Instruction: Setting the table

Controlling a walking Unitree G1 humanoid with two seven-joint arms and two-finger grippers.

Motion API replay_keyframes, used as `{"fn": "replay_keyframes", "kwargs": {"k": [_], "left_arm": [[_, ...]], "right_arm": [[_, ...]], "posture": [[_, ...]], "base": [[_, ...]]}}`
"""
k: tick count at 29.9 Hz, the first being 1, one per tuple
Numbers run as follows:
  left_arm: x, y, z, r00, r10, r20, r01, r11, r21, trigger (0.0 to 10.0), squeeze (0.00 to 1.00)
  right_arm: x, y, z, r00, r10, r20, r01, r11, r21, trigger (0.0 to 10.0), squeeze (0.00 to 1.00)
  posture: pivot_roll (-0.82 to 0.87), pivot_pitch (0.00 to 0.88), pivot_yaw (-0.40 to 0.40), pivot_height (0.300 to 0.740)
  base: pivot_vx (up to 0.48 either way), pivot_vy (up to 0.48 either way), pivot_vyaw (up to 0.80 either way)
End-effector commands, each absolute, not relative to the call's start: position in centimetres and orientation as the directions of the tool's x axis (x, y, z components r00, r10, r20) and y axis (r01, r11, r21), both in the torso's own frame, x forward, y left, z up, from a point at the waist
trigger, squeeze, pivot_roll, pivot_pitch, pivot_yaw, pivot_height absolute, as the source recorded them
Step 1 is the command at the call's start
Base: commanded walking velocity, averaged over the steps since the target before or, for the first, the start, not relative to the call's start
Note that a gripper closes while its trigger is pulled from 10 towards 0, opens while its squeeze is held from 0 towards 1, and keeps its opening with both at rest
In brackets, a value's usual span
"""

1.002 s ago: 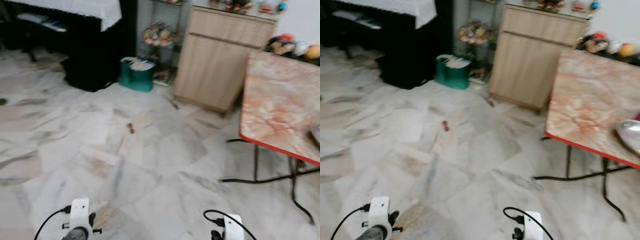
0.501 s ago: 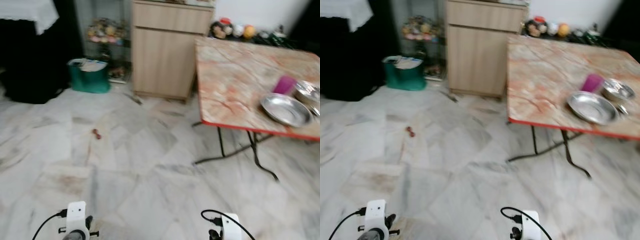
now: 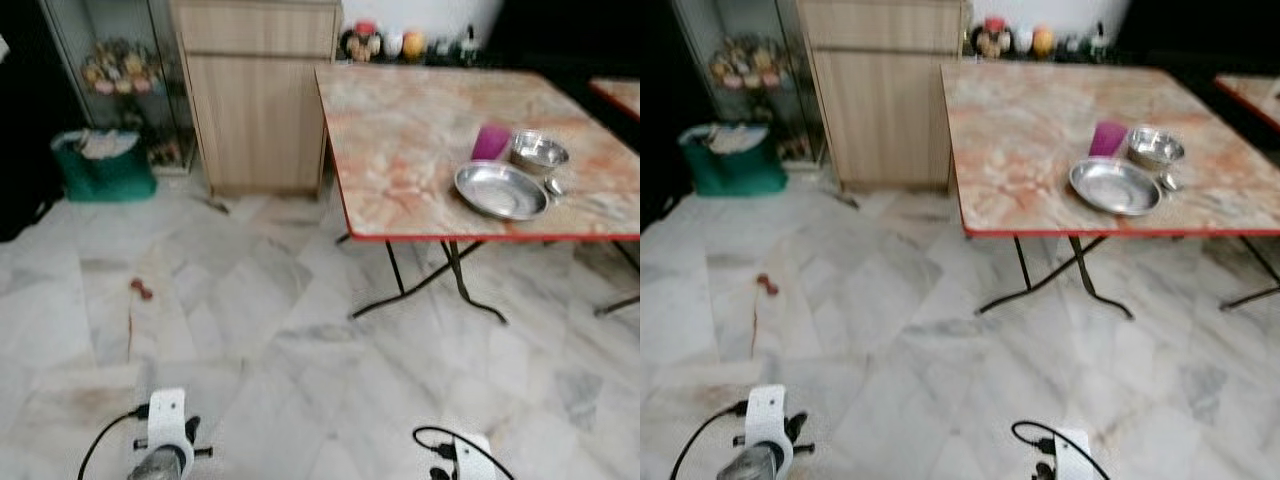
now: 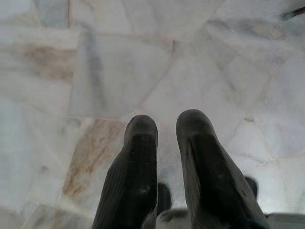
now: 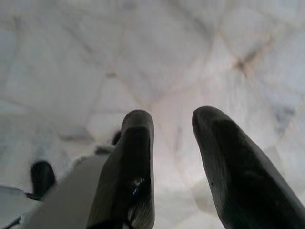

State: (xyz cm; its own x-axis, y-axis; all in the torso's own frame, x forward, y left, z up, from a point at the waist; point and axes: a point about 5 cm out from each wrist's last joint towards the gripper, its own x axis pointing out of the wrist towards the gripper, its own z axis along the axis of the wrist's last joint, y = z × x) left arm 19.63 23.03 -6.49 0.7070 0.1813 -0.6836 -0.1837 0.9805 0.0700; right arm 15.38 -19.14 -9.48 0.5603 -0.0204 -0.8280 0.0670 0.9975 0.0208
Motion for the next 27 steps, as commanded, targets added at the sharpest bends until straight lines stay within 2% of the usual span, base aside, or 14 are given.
{"fn": "replay_keyframes", "kwargs": {"k": [1, 15, 27], "left_arm": [[19.15, 22.94, -6.85, 0.686, 0.185, -0.703, -0.2, 0.978, 0.061, 10.0, 0.0], [19.12, 22.96, -6.86, 0.687, 0.173, -0.706, -0.178, 0.982, 0.068, 10.0, 0.0], [19.08, 22.87, -6.9, 0.685, 0.17, -0.708, -0.171, 0.983, 0.07, 10.0, 0.0]], "right_arm": [[15.39, -19.5, -9.39, 0.57, -0.031, -0.821, 0.08, 0.997, 0.018, 10.0, 0.0], [15.4, -19.47, -9.4, 0.57, -0.029, -0.821, 0.074, 0.997, 0.016, 10.0, 0.0], [15.41, -19.37, -9.41, 0.57, -0.027, -0.821, 0.074, 0.997, 0.018, 10.0, 0.0]], "posture": [[0.05, 0.0, -0.078, 0.74], [0.05, 0.0, -0.077, 0.74], [0.05, 0.0, -0.073, 0.74]], "base": [[0.0, 0.0, 0.0], [0.0, 0.0, 0.0], [0.0, -0.277, 0.0]]}}
